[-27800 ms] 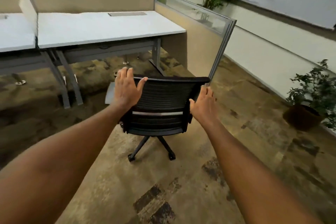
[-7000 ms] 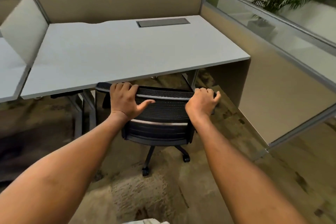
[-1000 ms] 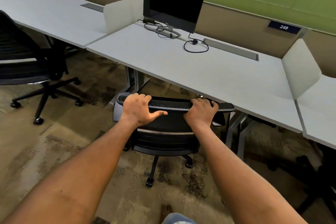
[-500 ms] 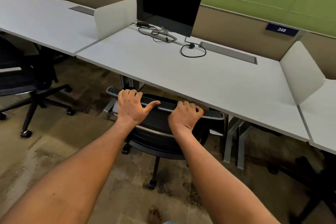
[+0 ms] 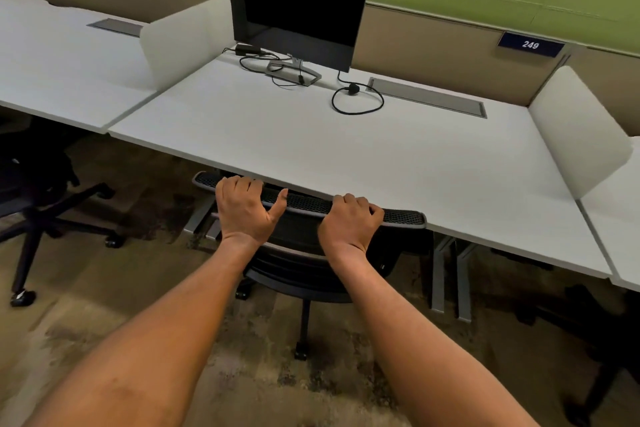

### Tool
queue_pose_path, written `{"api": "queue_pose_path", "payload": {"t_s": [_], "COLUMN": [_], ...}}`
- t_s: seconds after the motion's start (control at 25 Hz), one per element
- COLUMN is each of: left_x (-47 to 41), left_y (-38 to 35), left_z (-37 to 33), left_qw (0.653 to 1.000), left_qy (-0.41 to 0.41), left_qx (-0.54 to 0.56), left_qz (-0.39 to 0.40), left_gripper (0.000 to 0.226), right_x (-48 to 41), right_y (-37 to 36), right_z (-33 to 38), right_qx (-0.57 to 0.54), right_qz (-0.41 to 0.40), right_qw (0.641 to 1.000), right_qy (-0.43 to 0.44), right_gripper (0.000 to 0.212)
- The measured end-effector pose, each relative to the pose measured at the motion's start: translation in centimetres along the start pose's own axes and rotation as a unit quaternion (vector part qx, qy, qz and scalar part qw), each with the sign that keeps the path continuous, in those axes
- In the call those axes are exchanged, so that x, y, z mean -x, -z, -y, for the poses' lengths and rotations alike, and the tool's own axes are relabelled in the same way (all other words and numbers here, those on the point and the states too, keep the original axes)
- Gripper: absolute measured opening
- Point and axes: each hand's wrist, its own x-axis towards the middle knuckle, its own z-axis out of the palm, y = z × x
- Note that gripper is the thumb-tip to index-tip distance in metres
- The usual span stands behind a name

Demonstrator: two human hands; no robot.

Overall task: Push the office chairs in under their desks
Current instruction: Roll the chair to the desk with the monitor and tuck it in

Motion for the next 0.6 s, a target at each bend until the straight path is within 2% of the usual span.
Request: {"api": "queue_pose_path", "payload": {"t_s": [0.24, 0.6], "left_x": [-2.8, -6.7], "left_y": [-1.9, -3.1], "left_z": [1.6, 2.9], "left_qw": [0.999, 0.994], "left_qy": [-0.026, -0.053], "left_qx": [0.027, 0.032], "left_qz": [-0.008, 0.086], "left_gripper": [0.066, 0.064], "right_x": [-2.1, -4.6], "right_y": [-1.1, -1.5], "right_z": [1.3, 2.5], "right_qx": [-0.005, 0.036], "right_qz": [-0.013, -0.011], "right_qw": [1.0, 0.999], "right_qy": [-0.028, -0.04], "right_gripper": [0.024, 0.026]}}
